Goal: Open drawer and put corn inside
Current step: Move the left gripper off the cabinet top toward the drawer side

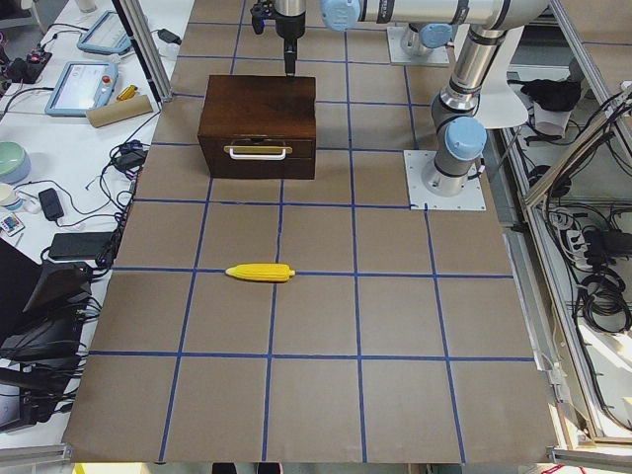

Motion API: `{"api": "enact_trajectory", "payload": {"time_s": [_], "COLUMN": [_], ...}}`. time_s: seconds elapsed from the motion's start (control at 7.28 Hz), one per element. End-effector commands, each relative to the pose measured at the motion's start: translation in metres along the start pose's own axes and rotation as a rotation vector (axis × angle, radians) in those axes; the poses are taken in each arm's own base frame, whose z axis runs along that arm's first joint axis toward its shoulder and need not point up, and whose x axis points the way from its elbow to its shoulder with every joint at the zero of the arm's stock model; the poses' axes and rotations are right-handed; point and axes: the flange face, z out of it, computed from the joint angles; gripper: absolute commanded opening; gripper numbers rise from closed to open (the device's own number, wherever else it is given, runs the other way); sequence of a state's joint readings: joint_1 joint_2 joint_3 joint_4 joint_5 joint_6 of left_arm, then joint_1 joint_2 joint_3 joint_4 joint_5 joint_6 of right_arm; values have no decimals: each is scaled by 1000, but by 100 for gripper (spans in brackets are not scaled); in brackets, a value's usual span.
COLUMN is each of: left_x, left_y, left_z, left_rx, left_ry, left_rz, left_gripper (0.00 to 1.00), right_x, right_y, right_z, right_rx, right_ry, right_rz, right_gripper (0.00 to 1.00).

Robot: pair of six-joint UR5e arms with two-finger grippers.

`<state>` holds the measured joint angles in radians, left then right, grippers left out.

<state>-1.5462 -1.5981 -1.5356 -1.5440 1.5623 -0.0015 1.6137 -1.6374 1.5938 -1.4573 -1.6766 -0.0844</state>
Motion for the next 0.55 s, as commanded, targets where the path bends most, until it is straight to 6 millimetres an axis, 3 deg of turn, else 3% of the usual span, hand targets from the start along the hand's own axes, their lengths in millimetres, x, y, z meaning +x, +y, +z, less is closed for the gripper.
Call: {"api": "enact_trajectory", "payload": {"time_s": [0.0,0.41], "left_x": [0,-2], "left_y": [1,-1], "left_z": [0,-1], "left_rx": [-1,4], "left_ry": [1,5], "left_rz": [0,-1], "left_gripper": [100,100], "right_x": [0,0], "right_y": [0,0], "right_z": [0,0], "right_rx": [-1,1], "right_ry": [0,0], "right_rz": [1,0], "right_gripper": [100,100]}}
